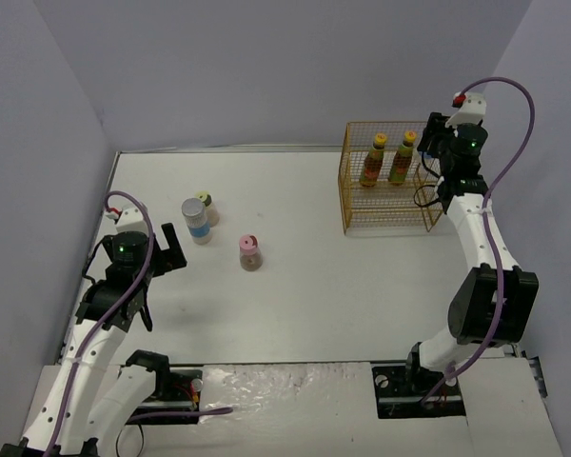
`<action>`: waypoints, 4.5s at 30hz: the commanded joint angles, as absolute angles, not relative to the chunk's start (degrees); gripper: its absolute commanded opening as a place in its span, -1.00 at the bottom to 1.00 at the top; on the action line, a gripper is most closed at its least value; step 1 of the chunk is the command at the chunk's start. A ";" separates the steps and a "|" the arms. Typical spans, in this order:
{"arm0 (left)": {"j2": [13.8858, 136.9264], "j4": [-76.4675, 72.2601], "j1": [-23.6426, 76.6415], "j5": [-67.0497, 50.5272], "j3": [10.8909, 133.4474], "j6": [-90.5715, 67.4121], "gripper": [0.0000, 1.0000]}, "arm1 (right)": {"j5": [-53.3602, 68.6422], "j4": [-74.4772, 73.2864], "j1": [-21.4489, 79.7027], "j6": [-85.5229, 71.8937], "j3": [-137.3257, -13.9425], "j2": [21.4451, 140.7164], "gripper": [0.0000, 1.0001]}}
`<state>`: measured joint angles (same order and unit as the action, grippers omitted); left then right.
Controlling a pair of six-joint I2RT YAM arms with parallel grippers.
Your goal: Organize the condiment bottles
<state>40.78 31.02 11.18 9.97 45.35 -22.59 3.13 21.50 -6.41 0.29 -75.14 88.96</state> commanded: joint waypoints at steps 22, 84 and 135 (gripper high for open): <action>41.70 28.12 10.81 8.84 46.67 -22.64 0.94 | 0.98 29.01 -6.33 0.09 -70.47 83.11 -1.00; 69.69 20.25 10.72 6.79 62.73 -23.91 0.94 | 4.00 13.89 1.30 -11.34 -59.97 68.17 1.00; 98.68 23.83 47.65 5.62 92.05 -21.69 -0.72 | 12.39 10.73 5.97 -14.33 -37.89 44.05 1.00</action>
